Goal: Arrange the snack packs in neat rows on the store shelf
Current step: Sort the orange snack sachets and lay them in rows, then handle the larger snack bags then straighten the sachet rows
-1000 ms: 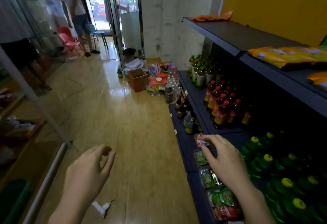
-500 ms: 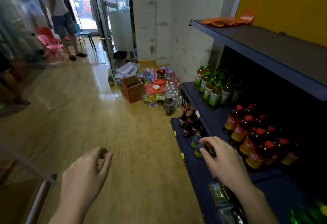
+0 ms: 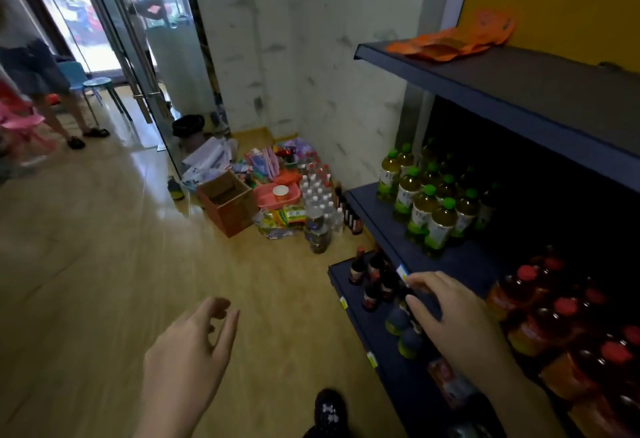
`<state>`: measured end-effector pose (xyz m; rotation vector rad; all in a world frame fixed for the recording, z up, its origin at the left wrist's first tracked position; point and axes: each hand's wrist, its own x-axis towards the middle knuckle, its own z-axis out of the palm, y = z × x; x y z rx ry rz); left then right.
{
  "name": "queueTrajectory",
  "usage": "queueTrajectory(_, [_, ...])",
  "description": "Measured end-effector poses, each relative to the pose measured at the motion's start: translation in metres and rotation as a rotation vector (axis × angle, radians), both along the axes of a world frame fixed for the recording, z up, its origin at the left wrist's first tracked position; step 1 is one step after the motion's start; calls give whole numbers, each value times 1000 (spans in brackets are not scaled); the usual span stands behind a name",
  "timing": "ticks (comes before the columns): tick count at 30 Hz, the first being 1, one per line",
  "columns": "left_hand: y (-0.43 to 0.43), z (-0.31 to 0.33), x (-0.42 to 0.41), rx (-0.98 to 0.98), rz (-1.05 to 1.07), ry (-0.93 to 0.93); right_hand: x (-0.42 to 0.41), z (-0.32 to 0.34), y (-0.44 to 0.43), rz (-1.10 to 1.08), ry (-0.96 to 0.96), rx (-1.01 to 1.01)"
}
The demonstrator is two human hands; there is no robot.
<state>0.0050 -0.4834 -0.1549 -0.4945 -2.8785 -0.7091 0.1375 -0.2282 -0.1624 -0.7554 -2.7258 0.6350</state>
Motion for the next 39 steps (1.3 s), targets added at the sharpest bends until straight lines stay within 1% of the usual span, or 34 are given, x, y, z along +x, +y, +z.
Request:
queueTrajectory(4, [36,11,-91,25,17,32,-87,14,45,-15,42,35])
queueTrajectory(9, [98,51,-194,64,-29,145,-187,51,102,-28,196,67])
queueTrajectory(11, [123,62,-226,53,-96,178,-217,66,120,-38,243,106])
queueTrajectory(17, [217,71,-317,86,-323,176,-277,97,174,-129,329,212])
queueTrajectory(19, [255,69,-351,112,-412,192,-289,104,193,-200,352,254])
queueTrajectory(23, [342,83,-416,194,-679,231,-315,126,229,-395,377,307])
queueTrajectory(26, [397,104,-447,257,-834,277,-329,147,253,-528,336,349])
queueTrajectory(32, [507,143,-481,425,-1159,251,-362,170,313,-800,288,378])
queueTrajectory(35, [555,151,-477,433,-1274,194,-373,178,345,-906,164,308])
queueTrajectory(39, [607,159,-456,390,-1357,140,-385,192,390,-1010,-92,128])
